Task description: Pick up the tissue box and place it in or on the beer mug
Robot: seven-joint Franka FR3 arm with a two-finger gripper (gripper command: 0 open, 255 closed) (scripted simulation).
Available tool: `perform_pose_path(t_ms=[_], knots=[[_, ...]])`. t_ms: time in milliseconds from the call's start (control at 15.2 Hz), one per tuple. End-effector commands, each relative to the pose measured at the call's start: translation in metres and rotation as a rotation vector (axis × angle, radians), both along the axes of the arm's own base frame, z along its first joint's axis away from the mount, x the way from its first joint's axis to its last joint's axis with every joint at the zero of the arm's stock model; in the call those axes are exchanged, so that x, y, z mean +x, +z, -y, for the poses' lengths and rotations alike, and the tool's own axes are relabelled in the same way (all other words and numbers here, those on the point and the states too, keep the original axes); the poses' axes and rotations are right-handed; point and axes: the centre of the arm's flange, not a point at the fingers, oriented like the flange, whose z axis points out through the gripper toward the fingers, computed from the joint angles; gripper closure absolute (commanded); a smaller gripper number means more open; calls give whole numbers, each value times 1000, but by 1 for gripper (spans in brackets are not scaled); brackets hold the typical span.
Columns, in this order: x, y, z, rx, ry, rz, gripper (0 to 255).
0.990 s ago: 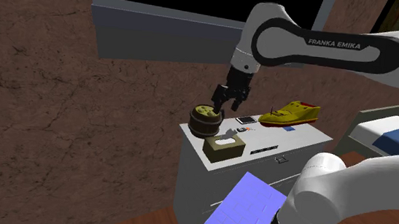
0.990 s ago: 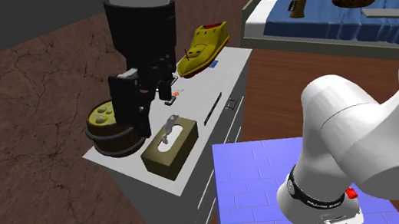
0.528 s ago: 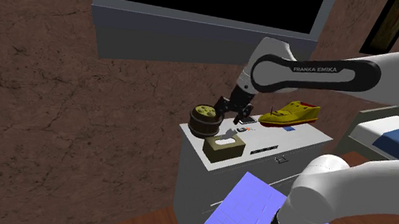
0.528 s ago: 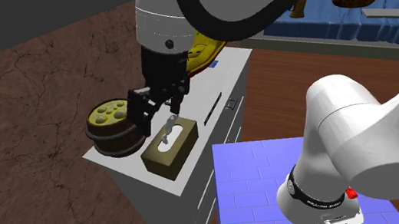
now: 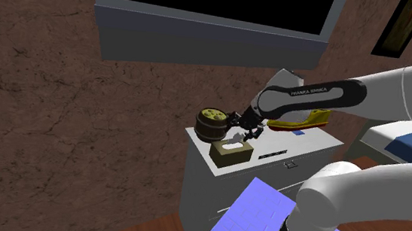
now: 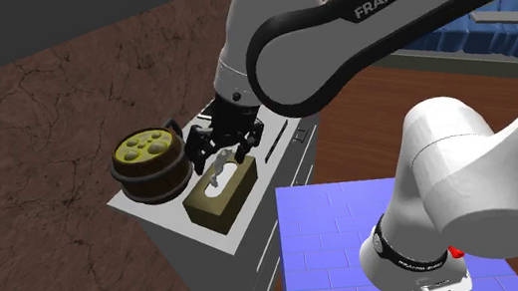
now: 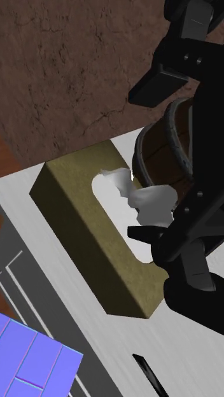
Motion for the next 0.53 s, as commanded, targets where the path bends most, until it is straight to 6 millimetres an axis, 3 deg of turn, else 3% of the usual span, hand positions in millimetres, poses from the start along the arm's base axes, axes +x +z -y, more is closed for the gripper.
perform_pose_path(t_ms=[0, 462], knots=[[0, -13, 4, 6, -28, 10, 0], [14, -45, 2, 6, -28, 10, 0]])
